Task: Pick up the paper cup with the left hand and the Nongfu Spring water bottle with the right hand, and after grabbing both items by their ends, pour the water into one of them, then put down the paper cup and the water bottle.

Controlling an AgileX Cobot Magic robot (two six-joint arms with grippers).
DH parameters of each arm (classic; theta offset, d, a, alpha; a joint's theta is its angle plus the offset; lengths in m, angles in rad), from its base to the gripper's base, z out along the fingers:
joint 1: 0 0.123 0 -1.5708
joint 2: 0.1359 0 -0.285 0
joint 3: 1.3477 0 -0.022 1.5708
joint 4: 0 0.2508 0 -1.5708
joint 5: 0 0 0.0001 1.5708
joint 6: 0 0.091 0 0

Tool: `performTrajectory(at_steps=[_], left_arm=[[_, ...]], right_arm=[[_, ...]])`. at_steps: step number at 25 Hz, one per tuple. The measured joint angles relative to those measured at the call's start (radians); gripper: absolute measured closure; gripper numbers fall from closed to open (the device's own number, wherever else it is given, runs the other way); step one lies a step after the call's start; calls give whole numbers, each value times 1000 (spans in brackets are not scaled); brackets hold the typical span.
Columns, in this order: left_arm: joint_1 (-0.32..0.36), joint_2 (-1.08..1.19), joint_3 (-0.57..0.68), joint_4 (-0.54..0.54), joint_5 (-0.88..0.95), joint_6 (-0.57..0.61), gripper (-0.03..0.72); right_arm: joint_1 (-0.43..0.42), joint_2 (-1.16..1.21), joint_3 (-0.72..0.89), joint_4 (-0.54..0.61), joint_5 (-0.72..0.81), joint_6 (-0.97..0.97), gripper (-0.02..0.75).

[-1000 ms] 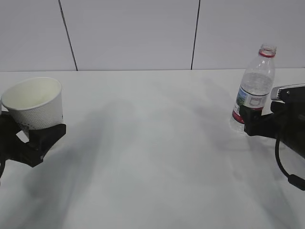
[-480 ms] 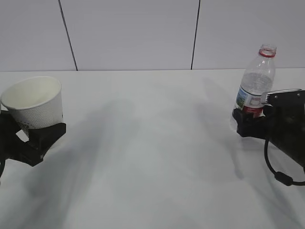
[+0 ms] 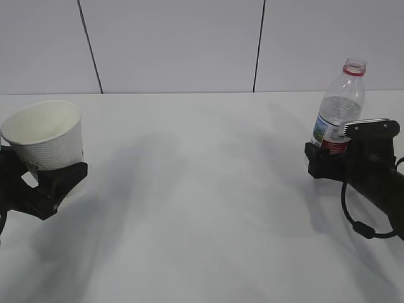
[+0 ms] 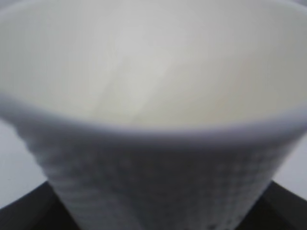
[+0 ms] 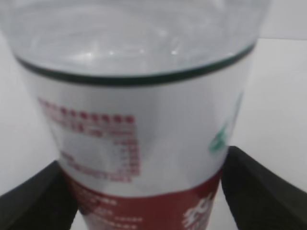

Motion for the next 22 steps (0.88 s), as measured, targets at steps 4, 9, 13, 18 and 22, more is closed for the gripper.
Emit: performTrajectory(at_steps=[4,9,13,18,22], left_arm=[[0,0,0,0,0,0,101],[0,0,0,0,0,0,101],[0,0,0,0,0,0,101],[0,0,0,0,0,0,101],[0,0,0,5,0,0,101]], right_arm=[[0,16,-34,1,-2,0,71],[0,20,-60,1,0,0,88],[0,20,-61,1,7,0,160],[0,20,-61,-8,9,0,222],[0,20,-61,-28,9,0,225]])
